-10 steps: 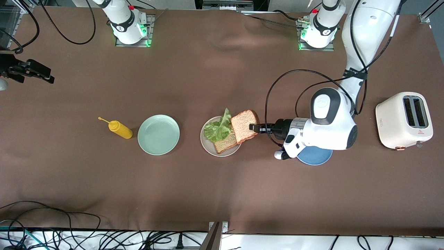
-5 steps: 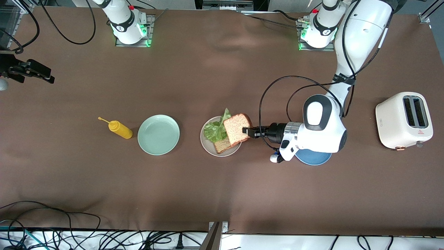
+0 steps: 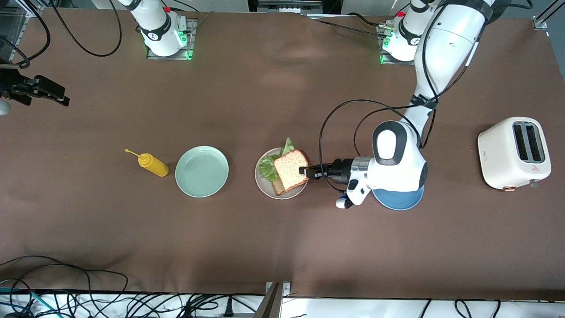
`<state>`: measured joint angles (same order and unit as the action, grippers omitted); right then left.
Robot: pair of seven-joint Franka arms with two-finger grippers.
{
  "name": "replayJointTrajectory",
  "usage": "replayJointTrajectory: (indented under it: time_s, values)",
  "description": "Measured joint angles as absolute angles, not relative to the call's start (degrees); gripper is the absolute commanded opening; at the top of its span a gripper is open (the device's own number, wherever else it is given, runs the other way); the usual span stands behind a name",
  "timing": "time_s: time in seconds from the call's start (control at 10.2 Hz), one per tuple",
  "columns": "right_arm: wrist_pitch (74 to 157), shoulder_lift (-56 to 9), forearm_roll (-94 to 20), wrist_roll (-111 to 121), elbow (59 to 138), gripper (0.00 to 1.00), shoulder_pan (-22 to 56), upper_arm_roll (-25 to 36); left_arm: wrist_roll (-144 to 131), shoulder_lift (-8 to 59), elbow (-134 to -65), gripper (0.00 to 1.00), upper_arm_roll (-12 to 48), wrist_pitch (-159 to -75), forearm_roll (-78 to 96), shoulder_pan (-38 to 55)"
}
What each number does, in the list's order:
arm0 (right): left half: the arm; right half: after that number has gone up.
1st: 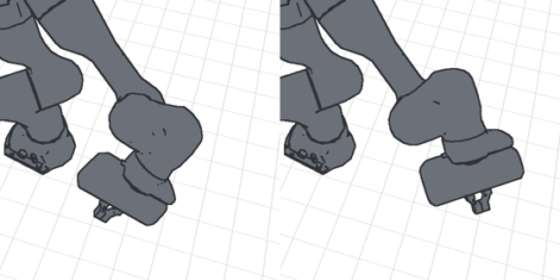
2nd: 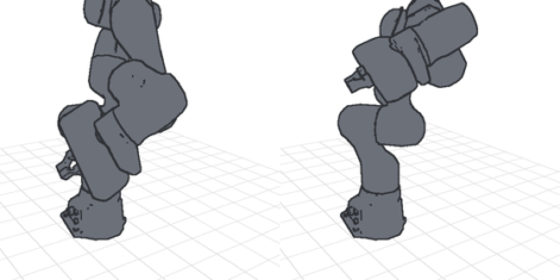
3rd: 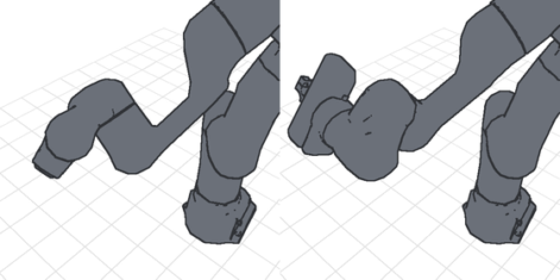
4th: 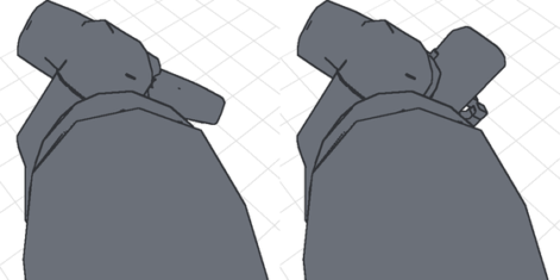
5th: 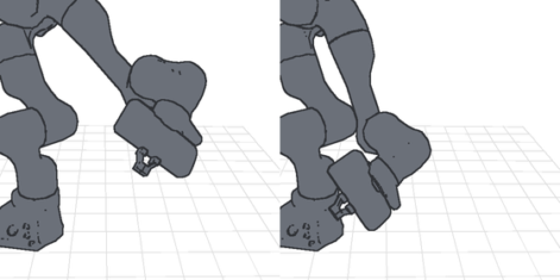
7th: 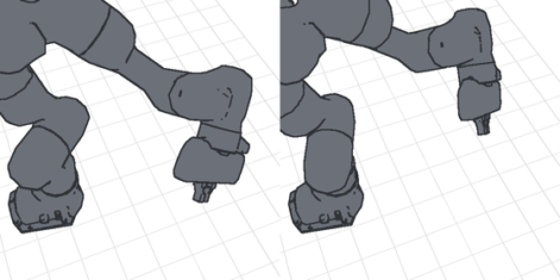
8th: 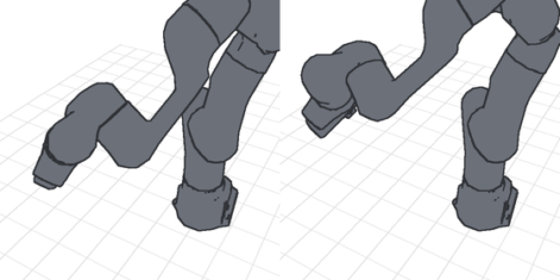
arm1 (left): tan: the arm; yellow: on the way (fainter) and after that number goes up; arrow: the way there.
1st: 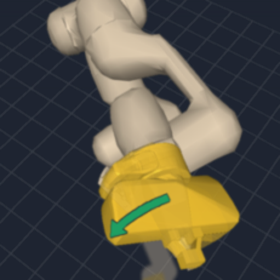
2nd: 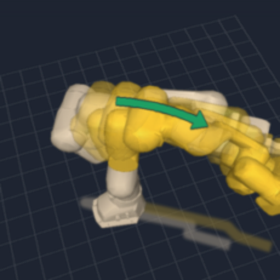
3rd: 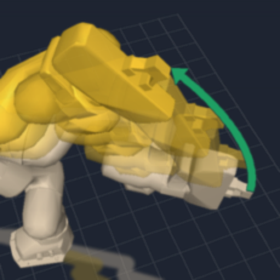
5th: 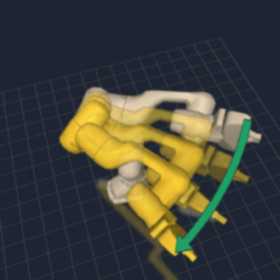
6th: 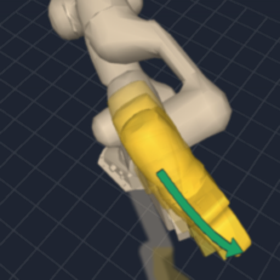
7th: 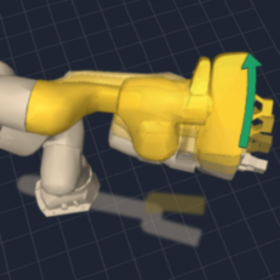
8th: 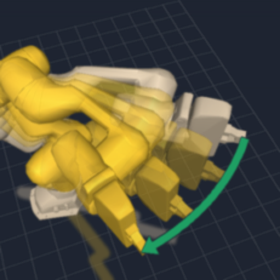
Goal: Make sandwich on beige plate with both arms
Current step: 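Lower the bread slice onto the lettuce on the beige plate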
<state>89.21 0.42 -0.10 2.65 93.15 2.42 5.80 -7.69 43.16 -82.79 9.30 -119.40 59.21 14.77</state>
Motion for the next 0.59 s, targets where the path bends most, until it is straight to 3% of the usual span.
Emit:
replayJointTrajectory:
  time_s: [0.59]
  values:
    - [89.2,0.4,-0.1,2.6,93.1,1.00,2.4,5.8,-7.6,44.9,-82.5,0.00,9.3,-121.2,60.0,16.4]
